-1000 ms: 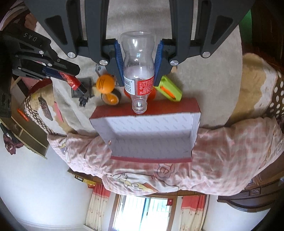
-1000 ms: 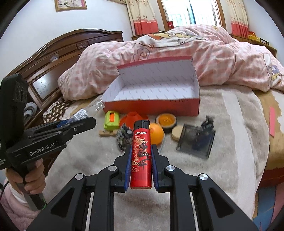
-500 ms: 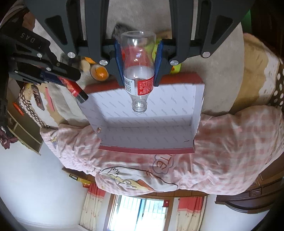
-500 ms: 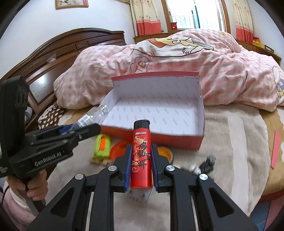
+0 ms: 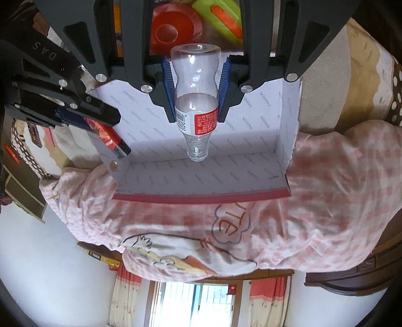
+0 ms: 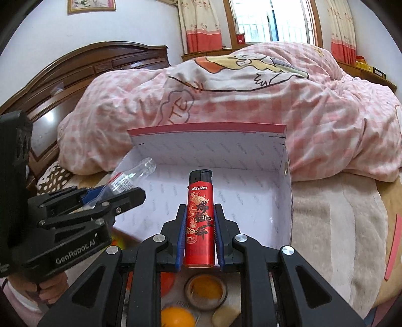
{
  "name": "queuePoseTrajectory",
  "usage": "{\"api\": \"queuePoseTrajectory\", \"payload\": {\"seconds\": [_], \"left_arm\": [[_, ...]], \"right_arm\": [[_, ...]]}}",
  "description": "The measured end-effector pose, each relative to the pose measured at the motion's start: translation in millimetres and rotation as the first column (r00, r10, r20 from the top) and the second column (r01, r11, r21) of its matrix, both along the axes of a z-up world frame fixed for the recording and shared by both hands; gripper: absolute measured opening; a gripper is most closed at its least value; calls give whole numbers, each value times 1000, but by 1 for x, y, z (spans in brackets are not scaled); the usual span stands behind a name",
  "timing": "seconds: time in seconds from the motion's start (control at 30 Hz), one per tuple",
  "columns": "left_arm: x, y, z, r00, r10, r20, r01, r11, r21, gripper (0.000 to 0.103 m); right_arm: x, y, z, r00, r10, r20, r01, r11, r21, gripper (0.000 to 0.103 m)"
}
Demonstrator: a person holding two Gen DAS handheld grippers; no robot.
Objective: Organize objects
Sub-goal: 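Carry the bottle and lighter in both grippers over the open red box, then lower the bottle and lighter into the box and open both grippers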
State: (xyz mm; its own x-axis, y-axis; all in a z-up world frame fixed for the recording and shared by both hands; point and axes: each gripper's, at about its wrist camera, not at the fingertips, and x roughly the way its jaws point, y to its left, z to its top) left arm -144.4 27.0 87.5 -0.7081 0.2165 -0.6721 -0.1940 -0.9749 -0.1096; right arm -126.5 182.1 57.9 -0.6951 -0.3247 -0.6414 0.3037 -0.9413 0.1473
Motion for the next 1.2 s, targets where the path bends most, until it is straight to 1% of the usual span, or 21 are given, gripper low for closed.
{"api": "queuePoseTrajectory", "payload": {"seconds": [0.13,0.2,0.53,0.97,1.2], "left_arm": [[-9,1,-12,1000,9,21,-8,1000,-22,30],[-13,0,-16,999,16,27,-15,1000,-22,30],[-29,-1,-30,998,34,51,-32,999,-34,30],[-35,-3,-39,997,41,70,-38,999,-39,30],[-32,-2,-40,997,34,68,-32,999,-35,30]], "right_arm": [[-15,1,-9,1000,-16,15,16,1000,-2,21],[-20,0,-14,1000,-20,17,20,1000,6,21],[-29,0,-28,999,-35,24,34,999,33,21],[-34,1,-34,999,-40,36,39,999,30,21],[-36,2,-36,998,-36,50,36,999,6,21]]}}
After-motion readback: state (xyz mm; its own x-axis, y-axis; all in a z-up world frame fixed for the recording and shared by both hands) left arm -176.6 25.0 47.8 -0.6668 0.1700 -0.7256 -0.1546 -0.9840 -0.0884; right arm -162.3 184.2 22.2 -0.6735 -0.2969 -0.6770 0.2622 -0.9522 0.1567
